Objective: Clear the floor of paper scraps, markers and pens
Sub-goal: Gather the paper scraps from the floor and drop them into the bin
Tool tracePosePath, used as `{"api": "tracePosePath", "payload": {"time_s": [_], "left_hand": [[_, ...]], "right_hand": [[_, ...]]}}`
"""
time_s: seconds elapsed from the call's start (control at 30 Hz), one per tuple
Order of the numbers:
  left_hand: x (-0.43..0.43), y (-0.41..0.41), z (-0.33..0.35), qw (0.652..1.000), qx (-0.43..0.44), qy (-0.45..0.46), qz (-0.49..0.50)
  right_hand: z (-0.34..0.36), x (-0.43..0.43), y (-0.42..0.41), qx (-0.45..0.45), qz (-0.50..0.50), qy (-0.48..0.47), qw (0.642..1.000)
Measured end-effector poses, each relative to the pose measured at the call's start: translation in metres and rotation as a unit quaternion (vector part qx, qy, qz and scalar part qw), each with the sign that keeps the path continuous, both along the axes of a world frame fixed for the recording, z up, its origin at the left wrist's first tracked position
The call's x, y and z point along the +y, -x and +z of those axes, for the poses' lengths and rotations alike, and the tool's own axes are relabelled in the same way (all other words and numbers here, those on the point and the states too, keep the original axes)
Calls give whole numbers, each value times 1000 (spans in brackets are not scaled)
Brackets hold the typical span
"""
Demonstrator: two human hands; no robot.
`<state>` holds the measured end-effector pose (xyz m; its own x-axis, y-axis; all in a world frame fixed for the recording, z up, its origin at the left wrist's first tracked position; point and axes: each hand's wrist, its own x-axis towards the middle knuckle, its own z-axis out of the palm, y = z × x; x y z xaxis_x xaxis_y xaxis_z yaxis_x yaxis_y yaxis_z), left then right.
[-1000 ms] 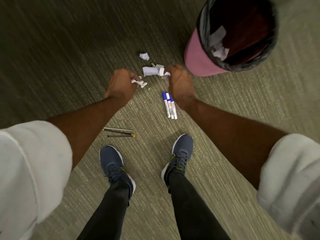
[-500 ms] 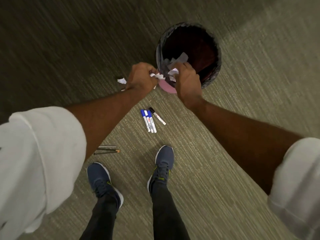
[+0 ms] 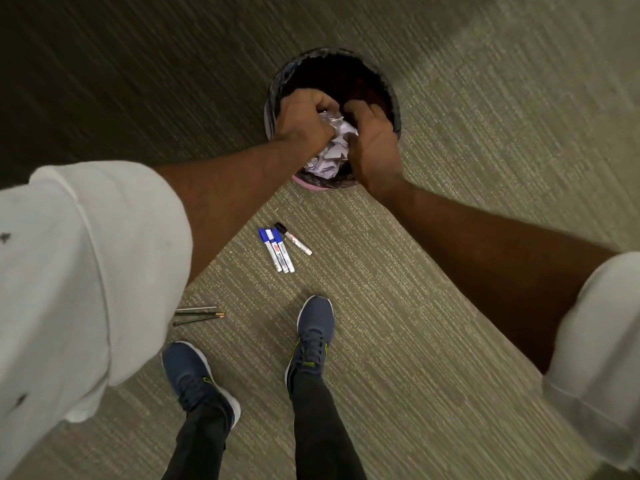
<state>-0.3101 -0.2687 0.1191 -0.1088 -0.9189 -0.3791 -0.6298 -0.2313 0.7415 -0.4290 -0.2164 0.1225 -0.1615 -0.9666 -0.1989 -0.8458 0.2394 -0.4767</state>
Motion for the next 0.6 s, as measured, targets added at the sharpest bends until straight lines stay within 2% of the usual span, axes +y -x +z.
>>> {"api": "tracePosePath", "payload": {"time_s": [0.33, 0.5, 0.6], "left_hand": [[-1, 3, -11, 1000, 4, 3, -1], [31, -27, -23, 999, 24, -31, 19], [56, -59, -36, 997, 37, -58, 46]], "right_hand": [[-9, 0, 13, 5, 11, -1, 1000], [-17, 10, -17, -7, 55, 10, 998], [-23, 18, -45, -7, 118, 18, 993]]}}
